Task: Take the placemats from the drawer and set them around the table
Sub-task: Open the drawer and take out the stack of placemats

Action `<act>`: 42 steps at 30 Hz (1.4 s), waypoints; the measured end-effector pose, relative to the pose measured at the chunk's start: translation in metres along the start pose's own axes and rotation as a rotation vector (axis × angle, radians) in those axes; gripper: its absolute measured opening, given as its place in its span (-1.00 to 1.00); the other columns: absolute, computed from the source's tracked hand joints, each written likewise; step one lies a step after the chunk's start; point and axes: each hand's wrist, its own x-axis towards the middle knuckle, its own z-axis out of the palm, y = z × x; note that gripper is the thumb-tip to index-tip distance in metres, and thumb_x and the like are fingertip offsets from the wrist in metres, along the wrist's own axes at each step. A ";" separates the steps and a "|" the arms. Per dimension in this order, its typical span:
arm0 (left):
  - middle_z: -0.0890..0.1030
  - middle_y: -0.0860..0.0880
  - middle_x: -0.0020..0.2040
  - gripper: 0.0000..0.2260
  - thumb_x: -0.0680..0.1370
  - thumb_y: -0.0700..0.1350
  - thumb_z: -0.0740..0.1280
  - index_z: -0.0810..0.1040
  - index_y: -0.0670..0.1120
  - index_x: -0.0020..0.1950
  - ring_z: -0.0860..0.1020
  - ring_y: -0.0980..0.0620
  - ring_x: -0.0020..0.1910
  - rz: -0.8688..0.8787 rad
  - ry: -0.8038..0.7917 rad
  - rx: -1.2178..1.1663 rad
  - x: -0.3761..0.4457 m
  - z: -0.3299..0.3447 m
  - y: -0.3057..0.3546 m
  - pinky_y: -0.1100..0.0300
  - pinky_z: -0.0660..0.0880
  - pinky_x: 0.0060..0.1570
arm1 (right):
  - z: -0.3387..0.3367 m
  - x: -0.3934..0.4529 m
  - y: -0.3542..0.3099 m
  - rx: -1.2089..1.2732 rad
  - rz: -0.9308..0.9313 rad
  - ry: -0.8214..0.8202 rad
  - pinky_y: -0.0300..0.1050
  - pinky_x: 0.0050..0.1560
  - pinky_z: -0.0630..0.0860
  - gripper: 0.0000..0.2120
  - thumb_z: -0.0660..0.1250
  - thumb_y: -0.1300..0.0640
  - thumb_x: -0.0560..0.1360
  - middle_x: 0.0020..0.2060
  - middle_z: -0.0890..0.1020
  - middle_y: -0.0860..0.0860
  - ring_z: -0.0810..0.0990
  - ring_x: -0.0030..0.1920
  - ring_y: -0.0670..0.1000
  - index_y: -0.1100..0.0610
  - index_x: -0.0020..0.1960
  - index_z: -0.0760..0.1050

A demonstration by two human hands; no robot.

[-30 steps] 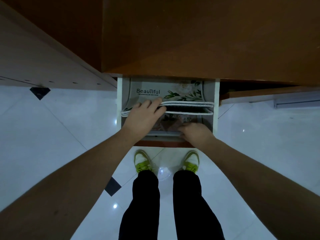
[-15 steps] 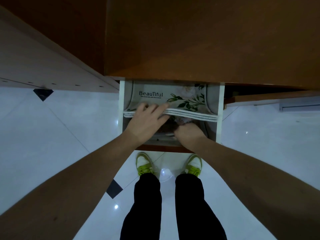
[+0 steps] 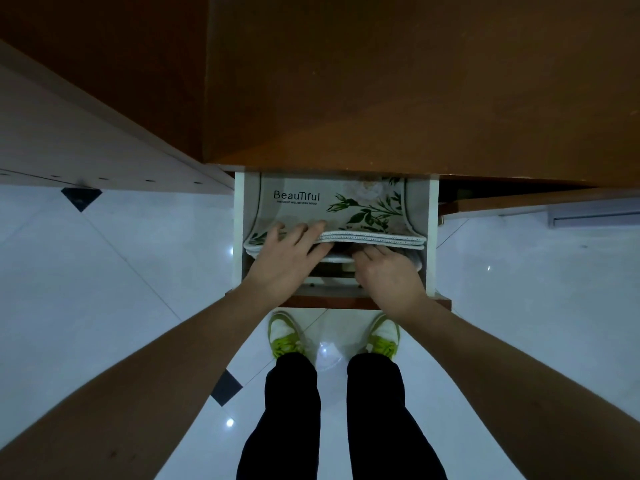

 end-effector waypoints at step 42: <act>0.66 -0.01 0.20 -0.44 0.47 -0.17 0.44 0.43 0.02 0.46 0.67 -0.09 -0.12 -0.017 -0.089 -0.451 -0.093 -0.066 0.026 0.07 0.60 -0.23 | -0.077 -0.062 0.022 1.671 1.675 -0.630 -0.05 -0.44 0.64 -0.80 0.37 0.22 0.55 -0.13 0.66 0.23 0.71 -0.26 0.14 0.28 0.12 0.48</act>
